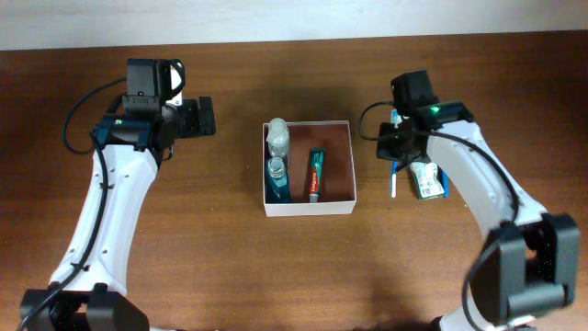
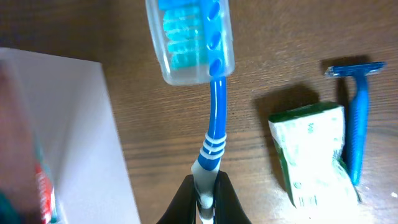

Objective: Pack container
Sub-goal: 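Lift toothbrush with right gripper and lower it into the box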

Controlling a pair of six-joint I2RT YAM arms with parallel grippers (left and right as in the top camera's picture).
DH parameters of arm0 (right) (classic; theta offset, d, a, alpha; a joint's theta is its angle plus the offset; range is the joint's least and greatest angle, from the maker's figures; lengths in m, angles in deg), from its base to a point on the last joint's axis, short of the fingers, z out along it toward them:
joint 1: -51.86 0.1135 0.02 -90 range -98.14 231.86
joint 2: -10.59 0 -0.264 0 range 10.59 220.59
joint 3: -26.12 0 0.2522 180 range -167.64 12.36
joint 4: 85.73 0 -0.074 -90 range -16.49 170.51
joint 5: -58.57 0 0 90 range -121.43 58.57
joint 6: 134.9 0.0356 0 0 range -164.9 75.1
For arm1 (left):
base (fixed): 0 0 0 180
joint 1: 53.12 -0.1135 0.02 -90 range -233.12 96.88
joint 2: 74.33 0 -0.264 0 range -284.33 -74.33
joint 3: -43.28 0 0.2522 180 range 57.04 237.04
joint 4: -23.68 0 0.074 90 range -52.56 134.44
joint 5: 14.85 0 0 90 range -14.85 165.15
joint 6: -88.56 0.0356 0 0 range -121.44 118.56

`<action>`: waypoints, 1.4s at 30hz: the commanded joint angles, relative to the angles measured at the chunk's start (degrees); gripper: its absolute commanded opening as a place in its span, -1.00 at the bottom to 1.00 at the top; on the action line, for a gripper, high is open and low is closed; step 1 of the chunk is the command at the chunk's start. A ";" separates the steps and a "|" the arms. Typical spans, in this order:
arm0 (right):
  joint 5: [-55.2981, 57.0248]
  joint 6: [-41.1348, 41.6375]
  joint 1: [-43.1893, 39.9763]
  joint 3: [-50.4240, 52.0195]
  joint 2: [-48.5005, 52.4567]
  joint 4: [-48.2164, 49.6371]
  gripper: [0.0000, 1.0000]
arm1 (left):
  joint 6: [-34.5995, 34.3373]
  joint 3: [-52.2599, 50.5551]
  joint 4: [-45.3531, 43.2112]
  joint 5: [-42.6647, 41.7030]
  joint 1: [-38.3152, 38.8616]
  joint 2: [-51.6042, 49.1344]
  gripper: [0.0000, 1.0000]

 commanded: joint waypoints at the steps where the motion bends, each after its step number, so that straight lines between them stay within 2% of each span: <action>1: -0.96 -0.90 2.12 -0.02 -5.01 -0.74 -0.92 | -0.72 0.94 -0.13 0.42 0.02 1.62 0.99; 12: -3.85 3.23 10.88 -1.64 -8.79 -0.17 -0.92 | -0.72 0.94 -0.13 0.42 0.02 1.62 0.99; 22: -3.98 4.33 16.50 -1.90 -8.61 6.12 -0.92 | -0.72 0.94 -0.13 0.39 0.02 1.62 0.99; 42: -3.78 4.28 18.47 -1.88 1.40 8.81 -0.92 | -0.72 0.94 -0.13 0.42 0.02 1.62 0.99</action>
